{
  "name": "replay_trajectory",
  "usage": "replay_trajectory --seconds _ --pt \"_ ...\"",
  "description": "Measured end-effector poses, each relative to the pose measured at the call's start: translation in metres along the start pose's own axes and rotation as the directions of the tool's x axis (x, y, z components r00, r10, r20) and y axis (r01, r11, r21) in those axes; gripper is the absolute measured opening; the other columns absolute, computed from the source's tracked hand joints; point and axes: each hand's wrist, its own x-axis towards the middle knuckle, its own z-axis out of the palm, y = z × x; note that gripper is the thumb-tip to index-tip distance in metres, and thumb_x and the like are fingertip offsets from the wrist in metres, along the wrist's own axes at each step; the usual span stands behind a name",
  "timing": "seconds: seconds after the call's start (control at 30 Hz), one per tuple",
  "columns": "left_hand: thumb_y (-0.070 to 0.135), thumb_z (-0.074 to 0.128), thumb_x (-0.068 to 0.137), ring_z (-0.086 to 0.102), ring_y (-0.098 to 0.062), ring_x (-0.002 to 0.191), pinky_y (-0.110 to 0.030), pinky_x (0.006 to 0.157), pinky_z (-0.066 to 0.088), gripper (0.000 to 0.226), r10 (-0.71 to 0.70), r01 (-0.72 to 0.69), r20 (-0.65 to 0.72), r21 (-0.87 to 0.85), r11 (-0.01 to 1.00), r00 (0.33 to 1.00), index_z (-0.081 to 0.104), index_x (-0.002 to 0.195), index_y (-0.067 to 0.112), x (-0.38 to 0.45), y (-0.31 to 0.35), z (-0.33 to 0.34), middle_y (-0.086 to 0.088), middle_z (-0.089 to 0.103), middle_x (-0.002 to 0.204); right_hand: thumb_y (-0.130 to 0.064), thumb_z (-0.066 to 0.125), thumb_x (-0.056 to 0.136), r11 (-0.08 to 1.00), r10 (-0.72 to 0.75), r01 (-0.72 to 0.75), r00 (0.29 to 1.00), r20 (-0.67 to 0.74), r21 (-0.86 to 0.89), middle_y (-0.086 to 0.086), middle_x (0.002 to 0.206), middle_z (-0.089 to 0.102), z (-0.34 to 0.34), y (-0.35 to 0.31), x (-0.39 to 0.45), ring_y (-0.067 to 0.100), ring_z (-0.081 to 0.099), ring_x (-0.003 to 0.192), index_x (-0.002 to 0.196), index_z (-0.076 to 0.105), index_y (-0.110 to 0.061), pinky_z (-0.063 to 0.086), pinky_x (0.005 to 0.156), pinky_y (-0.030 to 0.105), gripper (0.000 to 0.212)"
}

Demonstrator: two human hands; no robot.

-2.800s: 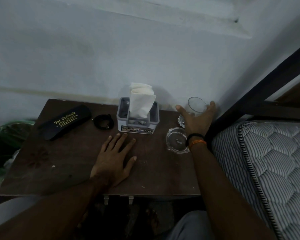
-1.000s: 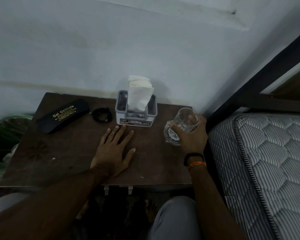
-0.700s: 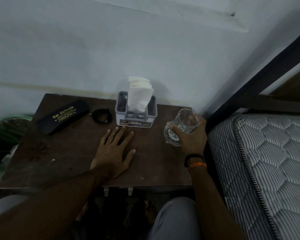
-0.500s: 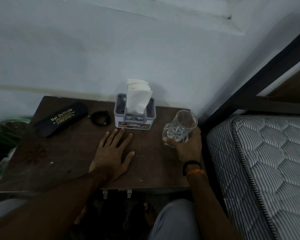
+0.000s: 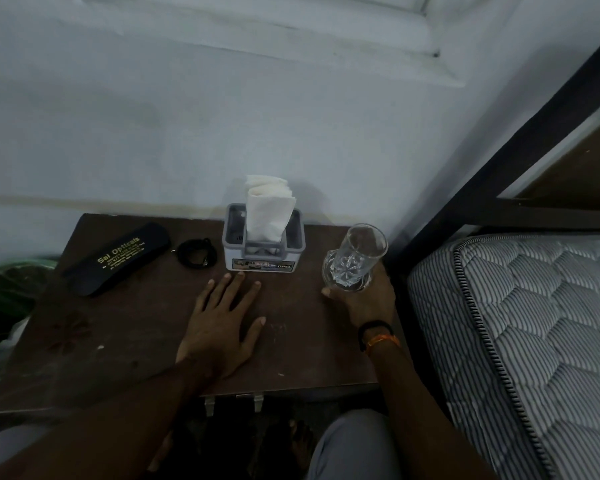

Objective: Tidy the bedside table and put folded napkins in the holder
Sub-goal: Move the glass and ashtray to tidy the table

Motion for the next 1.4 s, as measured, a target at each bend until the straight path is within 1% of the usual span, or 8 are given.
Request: replay_trajectory --seconds 0.13,0.37,0.53,0.8,1.0,1.07,1.17,1.4 --pt "0.062 0.028 0.094 0.012 -0.021 0.152 -0.043 0.123 0.008 0.066 0.002 -0.002 0.001 -0.004 1.000 1.000 0.024 0.153 0.033 0.000 0.000 -0.001 -0.002 0.021 0.163 -0.035 0.097 0.039 0.999 0.048 -0.048 0.999 0.006 -0.007 -0.003 0.125 0.064 0.000 -0.009 0.011 0.015 0.060 0.110 0.128 0.050 -0.022 0.046 0.093 0.025 0.102" --pt "0.063 0.027 0.094 0.010 -0.020 0.152 -0.043 0.123 0.009 0.066 0.007 -0.007 -0.001 -0.017 1.000 1.000 0.022 0.153 0.034 0.001 -0.002 0.001 -0.001 0.019 0.163 -0.035 0.097 0.039 0.995 0.094 -0.093 0.995 0.023 -0.023 0.004 0.127 0.064 0.005 -0.020 0.037 0.023 0.061 0.116 0.127 0.052 -0.018 0.050 0.099 0.035 0.100" --pt "0.065 0.026 0.094 0.007 -0.019 0.152 -0.041 0.122 0.002 0.067 0.006 -0.006 0.003 -0.034 0.999 1.000 0.019 0.153 0.035 0.002 -0.002 0.002 0.000 0.016 0.164 -0.056 0.088 0.026 0.994 0.103 -0.102 0.995 0.017 -0.049 0.005 0.126 0.065 0.010 -0.022 0.051 0.026 0.062 0.115 0.127 0.053 -0.018 0.053 0.098 0.043 0.113" --pt "0.066 0.024 0.093 0.005 -0.019 0.152 -0.043 0.123 0.005 0.068 0.002 -0.002 -0.004 -0.054 0.999 1.000 0.018 0.154 0.036 0.002 -0.002 0.001 0.000 0.014 0.164 -0.064 0.081 0.022 0.990 0.098 -0.099 0.995 -0.011 -0.097 0.005 0.122 0.066 0.014 -0.019 0.054 0.028 0.062 0.113 0.125 0.054 -0.019 0.054 0.095 0.044 0.116" --pt "0.065 0.025 0.093 0.009 -0.020 0.152 -0.041 0.122 0.002 0.067 0.009 -0.010 -0.018 -0.046 0.999 1.000 0.021 0.153 0.035 0.002 -0.001 0.001 -0.001 0.017 0.163 -0.038 0.090 0.051 0.950 0.093 -0.119 0.990 -0.103 -0.287 0.010 0.125 0.058 0.016 -0.022 0.030 0.034 0.051 0.119 0.128 0.053 -0.013 0.037 0.107 0.046 0.089" --pt "0.064 0.026 0.093 0.009 -0.020 0.152 -0.042 0.122 0.004 0.067 0.011 -0.012 -0.023 -0.043 0.999 1.000 0.023 0.153 0.034 0.001 -0.001 0.002 -0.001 0.019 0.163 -0.028 0.085 0.061 0.979 0.126 -0.150 0.978 -0.164 -0.140 0.009 0.117 0.064 0.023 -0.024 0.010 0.032 0.055 0.114 0.115 0.060 -0.013 0.043 0.102 0.043 0.062" --pt "0.064 0.027 0.093 0.010 -0.020 0.152 -0.042 0.122 0.005 0.067 0.011 -0.013 -0.030 -0.048 0.999 0.999 0.024 0.153 0.034 0.001 -0.002 0.003 -0.002 0.020 0.163 -0.019 0.080 0.072 0.989 0.142 -0.136 0.983 -0.117 0.054 0.000 0.100 0.070 0.039 -0.031 -0.018 0.023 0.063 0.099 0.100 0.066 -0.019 0.053 0.090 0.041 0.031" --pt "0.065 0.031 0.090 0.011 -0.019 0.151 -0.043 0.124 0.007 0.072 0.022 -0.025 -0.030 -0.134 0.991 0.999 0.032 0.150 0.026 -0.001 -0.004 -0.004 -0.002 0.023 0.162 -0.012 0.078 0.077 0.994 0.035 -0.041 0.997 0.066 0.101 0.001 0.104 0.070 0.058 -0.046 -0.043 0.013 0.063 0.094 0.111 0.068 -0.012 0.045 0.080 0.021 0.036"
